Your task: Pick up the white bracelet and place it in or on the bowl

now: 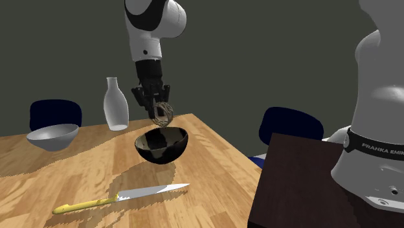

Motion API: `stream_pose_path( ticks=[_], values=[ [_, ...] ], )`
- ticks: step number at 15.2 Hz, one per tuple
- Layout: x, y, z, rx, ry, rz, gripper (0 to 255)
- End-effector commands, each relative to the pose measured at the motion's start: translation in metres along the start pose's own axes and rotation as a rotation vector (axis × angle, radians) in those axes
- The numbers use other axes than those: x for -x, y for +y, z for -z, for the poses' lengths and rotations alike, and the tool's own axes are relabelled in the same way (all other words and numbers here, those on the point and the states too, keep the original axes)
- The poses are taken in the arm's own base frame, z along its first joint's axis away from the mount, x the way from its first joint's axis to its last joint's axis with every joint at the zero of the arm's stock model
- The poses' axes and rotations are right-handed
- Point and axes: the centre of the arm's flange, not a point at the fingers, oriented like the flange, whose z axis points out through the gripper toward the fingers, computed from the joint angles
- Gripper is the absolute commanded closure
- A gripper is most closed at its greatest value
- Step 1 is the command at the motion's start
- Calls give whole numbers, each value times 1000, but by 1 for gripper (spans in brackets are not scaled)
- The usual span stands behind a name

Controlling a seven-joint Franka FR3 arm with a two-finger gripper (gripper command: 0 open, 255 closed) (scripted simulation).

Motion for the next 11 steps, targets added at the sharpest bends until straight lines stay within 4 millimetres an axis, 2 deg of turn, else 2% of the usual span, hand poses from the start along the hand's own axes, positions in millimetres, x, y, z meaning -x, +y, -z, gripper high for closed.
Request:
stream_pose_path(
  ticks=[1,4,11],
  values=[
    [-2,1,-11,0,1,0,255],
    [-5,2,-26,0,1,0,255],
    [-5,2,-26,0,1,0,255]
  ],
)
